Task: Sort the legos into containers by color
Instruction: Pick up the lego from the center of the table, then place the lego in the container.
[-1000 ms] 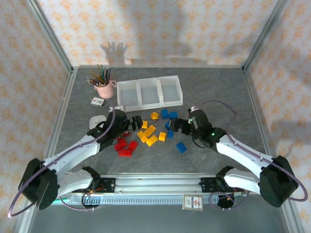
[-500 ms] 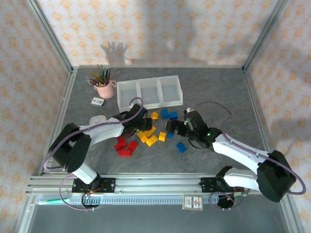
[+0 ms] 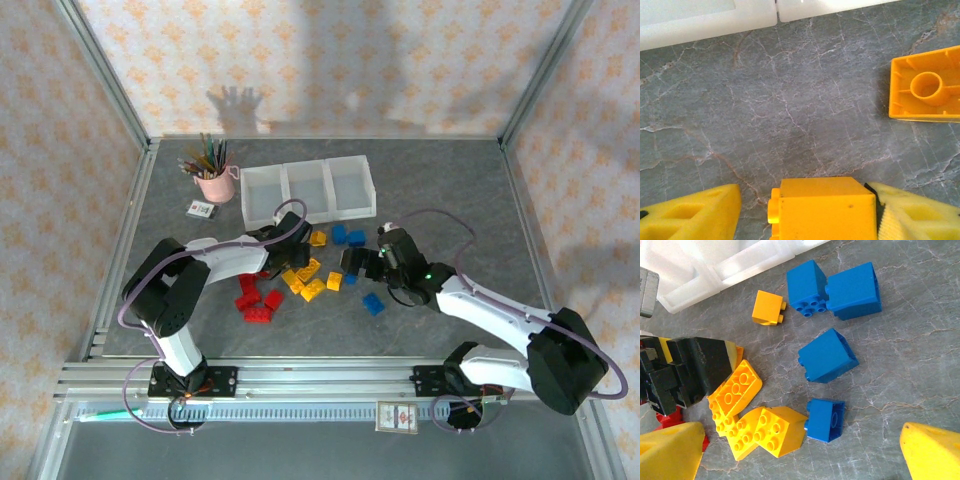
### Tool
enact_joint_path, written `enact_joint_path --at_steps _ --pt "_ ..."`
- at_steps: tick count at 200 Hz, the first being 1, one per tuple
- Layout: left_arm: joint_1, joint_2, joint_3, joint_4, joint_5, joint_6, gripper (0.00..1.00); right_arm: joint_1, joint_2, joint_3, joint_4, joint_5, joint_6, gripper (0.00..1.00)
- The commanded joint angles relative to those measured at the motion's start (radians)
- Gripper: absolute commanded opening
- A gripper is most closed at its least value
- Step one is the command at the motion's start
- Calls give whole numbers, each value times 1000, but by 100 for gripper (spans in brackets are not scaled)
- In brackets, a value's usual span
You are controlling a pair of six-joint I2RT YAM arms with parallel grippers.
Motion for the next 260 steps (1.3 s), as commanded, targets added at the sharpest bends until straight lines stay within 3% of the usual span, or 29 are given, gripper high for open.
enact_joint_path --at_steps 1,58,92,138,195,260 --pt "-8 20 8 9 -1 2 63 7 28 39 21 22 9 100" --pt "-9 -34 -7 -4 -15 -17 42 6 30 59 7 19 2 100" --pt "-8 -124 -9 -30 -50 -33 38 7 28 83 7 9 -5 100" --pt "17 -218 58 -67 -180 -43 38 6 53 129 41 25 13 100" --pt "182 -100 231 -50 -215 -41 38 6 112 185 75 80 38 100" --pt "252 125 406 -13 -255 -1 40 -5 109 201 62 113 27 100"
